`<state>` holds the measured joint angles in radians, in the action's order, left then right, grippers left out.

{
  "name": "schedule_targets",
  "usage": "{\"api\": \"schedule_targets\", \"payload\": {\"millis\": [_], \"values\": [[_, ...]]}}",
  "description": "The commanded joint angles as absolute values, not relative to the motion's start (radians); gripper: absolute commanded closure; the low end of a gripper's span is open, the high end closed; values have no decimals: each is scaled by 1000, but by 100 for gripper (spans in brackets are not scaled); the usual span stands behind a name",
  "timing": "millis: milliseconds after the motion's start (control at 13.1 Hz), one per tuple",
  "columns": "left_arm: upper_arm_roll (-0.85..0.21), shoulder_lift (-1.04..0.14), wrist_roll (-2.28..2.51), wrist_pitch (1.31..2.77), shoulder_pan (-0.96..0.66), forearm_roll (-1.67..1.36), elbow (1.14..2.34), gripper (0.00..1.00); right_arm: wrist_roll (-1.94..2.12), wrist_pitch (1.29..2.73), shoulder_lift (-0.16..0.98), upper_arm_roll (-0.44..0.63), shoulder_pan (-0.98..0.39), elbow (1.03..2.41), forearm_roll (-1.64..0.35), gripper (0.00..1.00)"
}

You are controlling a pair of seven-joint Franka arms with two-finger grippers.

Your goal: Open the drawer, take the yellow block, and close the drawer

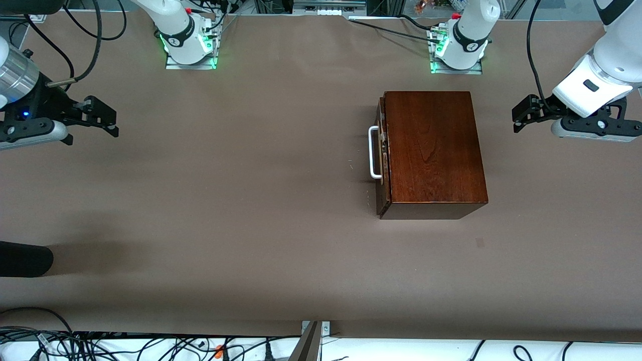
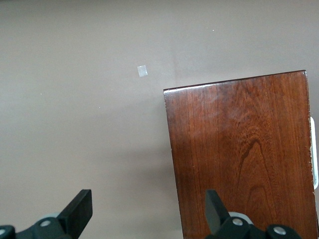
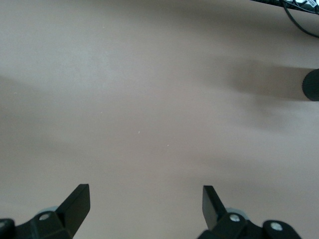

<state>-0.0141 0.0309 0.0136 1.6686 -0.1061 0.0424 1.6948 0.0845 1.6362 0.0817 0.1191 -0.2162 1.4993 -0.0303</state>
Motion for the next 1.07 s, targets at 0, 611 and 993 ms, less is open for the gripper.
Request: {"api": "schedule_targets", "payload": {"millis": [0,611,993], "values": [[-12,14,17,1640,-107,37,1655,0,83,1649,86,121,-195,1485,-44,0],[-12,15,20,1626,-106,35,1655,0,83,1652,87,118,-196,1485,-44,0],[-12,2,14,1595,-104,23,1654,0,83,1651,86,118,-198,1486,-44,0]]}}
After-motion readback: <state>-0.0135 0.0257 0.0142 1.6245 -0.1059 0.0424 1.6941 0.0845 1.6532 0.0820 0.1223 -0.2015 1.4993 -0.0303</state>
